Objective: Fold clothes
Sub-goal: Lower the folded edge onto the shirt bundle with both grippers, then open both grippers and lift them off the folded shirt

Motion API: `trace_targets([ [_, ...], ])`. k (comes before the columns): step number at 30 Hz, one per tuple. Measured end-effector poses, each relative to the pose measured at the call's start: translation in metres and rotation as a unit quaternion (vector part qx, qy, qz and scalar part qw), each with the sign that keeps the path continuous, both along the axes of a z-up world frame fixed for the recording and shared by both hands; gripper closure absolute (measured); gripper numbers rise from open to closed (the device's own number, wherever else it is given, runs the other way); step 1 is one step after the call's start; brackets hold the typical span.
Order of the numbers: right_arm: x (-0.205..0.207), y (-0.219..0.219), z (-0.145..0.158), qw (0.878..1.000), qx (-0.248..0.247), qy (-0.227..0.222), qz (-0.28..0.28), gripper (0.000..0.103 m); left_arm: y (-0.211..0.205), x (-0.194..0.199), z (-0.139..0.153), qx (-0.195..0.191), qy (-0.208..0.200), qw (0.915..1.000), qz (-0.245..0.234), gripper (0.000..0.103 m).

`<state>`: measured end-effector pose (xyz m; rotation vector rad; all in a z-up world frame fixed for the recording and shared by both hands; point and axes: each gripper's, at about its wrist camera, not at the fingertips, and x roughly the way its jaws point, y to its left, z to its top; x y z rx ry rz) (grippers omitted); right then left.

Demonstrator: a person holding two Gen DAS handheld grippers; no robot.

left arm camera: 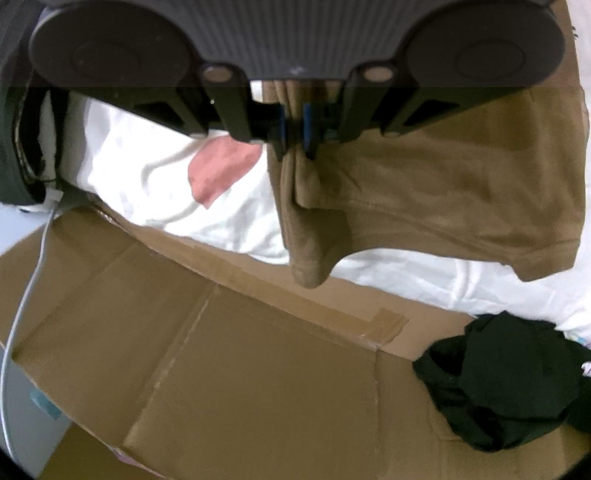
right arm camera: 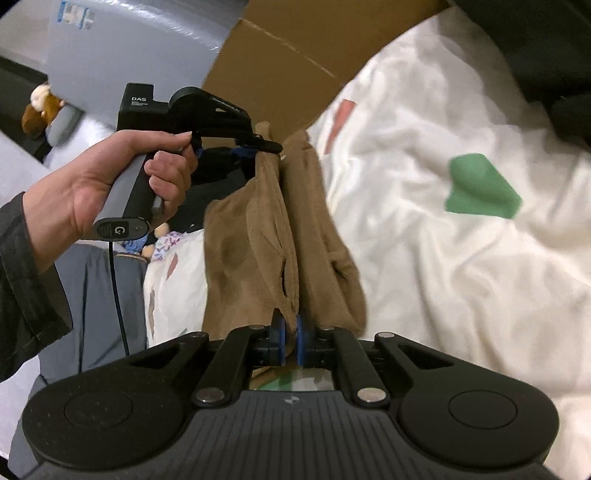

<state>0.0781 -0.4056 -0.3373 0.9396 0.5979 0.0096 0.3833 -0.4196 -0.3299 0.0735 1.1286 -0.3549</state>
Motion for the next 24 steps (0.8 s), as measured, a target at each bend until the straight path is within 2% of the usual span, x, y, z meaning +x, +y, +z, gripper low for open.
trace_targets([
  [6,0.0,-0.003,-0.006,1.0,0.001,0.008,-0.003,0.098,-0.006,0.001,-0.006,0.008,0.009,0.9999,-0.007,0.09],
  [12,-0.001,-0.004,-0.01,1.0,-0.003,0.014,-0.001,0.097,-0.006,0.006,0.006,-0.008,0.004,0.9998,-0.017,0.079],
  [14,-0.002,-0.006,-0.012,1.0,0.006,0.021,-0.004,0.096,-0.004,0.007,0.014,-0.016,0.001,0.9996,-0.022,0.073],
  [17,-0.006,-0.01,-0.006,0.999,0.007,0.033,-0.015,0.089,0.001,0.01,0.034,-0.028,-0.012,0.9989,-0.034,0.066],
  [19,-0.009,-0.012,0.002,0.999,-0.009,0.039,-0.022,0.075,0.006,0.013,0.046,-0.033,-0.017,0.9987,-0.035,0.063],
  [20,-0.01,-0.013,0.005,0.999,-0.014,0.04,-0.026,0.064,0.01,0.014,0.052,-0.036,-0.019,0.9986,-0.034,0.061],
  [21,-0.013,-0.015,0.009,0.998,-0.018,0.04,-0.034,0.059,0.015,0.016,0.059,-0.039,-0.022,0.9984,-0.034,0.06],
  [24,-0.016,-0.019,0.018,0.998,-0.03,0.043,-0.042,0.059,0.038,0.019,0.082,-0.048,-0.036,0.9978,-0.03,0.056],
])
